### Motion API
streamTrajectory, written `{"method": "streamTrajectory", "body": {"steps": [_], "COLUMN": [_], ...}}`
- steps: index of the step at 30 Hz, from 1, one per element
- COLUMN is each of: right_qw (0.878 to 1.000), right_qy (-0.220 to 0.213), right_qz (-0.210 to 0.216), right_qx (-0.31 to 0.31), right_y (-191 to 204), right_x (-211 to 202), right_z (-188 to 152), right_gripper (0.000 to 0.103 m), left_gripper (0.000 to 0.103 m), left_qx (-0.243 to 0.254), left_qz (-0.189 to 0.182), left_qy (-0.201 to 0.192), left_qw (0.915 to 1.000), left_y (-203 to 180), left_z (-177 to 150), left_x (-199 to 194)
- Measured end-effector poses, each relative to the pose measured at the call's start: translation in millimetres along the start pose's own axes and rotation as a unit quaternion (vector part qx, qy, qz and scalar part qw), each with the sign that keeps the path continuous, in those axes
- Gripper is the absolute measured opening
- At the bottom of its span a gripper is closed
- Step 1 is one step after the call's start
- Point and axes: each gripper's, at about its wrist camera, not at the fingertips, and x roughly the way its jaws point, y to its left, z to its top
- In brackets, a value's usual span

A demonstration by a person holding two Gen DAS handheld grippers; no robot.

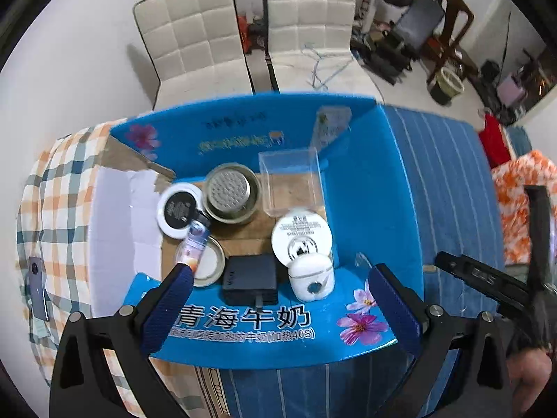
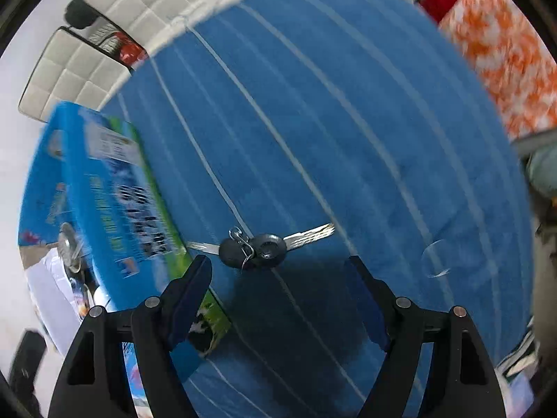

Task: Organize rigid objects
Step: 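Grasp the key by its black fob with the right tool, then carry the key into the cardboard box and open the right tool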

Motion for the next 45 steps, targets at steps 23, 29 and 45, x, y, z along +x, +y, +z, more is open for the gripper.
{"method": "streamTrajectory", "body": {"steps": [23, 29, 45], "right_qw": [0.998, 0.997, 0.987], "right_qy": [0.002, -0.022, -0.104], "right_qz": [-0.047, -0.017, 0.037], "right_qx": [-0.052, -0.066, -0.115], "right_y": [13.6, 19.4, 75.9], "right_x": [-19.3, -69.9, -176.4], "right_z": [-16.9, -41.3, -66.9], "right_gripper": [0.035, 0.032, 0.007], "left_gripper": [0.103, 0.103, 0.103], "left_qx": [-0.008, -0.009, -0.001], "left_qz": [-0.009, -0.018, -0.030], "left_qy": [0.026, 0.035, -0.016], "left_qw": [0.9996, 0.9992, 0.9994], "left_y": [-1.5, -3.4, -5.2], "left_z": [-7.5, -14.6, -12.2], "left_x": [21.7, 26.0, -21.2]}}
